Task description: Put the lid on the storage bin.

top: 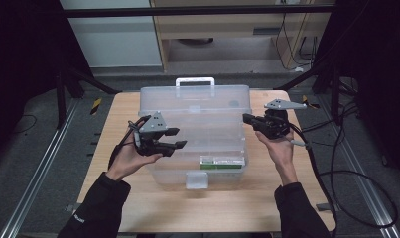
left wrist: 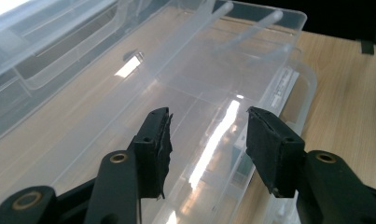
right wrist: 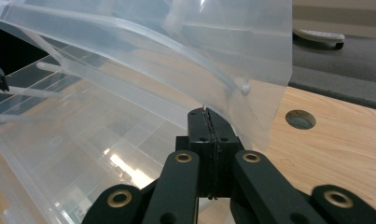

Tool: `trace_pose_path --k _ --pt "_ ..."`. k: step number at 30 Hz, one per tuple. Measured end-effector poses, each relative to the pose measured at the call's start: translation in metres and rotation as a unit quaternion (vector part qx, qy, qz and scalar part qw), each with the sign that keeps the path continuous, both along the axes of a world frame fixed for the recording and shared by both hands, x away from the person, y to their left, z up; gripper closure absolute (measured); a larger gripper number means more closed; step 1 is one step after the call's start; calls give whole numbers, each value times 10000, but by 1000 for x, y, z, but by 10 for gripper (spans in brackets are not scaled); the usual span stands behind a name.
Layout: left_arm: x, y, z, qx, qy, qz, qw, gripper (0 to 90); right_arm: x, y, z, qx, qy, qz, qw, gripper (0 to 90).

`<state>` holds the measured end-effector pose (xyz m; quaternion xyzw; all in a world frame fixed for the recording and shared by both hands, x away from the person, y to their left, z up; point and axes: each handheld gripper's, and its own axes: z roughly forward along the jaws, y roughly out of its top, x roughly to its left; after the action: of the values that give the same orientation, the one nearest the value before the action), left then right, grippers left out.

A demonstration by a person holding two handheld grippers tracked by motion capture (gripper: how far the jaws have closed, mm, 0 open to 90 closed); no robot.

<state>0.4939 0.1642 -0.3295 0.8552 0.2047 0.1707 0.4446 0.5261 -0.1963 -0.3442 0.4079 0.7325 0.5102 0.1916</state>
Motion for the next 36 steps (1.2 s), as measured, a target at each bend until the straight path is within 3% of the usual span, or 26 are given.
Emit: trace_pose_path --k 7,15,22,36 --pt "-3 11 -2 -411 -117 355 9985 489 -2 0 -1 -28 5 25 10000 900" --pt "-6 27 -6 -596 -212 643 9959 527 -5 -2 -4 -30 20 72 10000 900" --pt "-8 43 -12 -653 -244 813 9942 641 -8 -3 -5 -78 53 137 9999 900" --pt "-8 68 -25 -721 -184 1180 9902 777 -12 -3 -8 -140 79 203 9997 900"
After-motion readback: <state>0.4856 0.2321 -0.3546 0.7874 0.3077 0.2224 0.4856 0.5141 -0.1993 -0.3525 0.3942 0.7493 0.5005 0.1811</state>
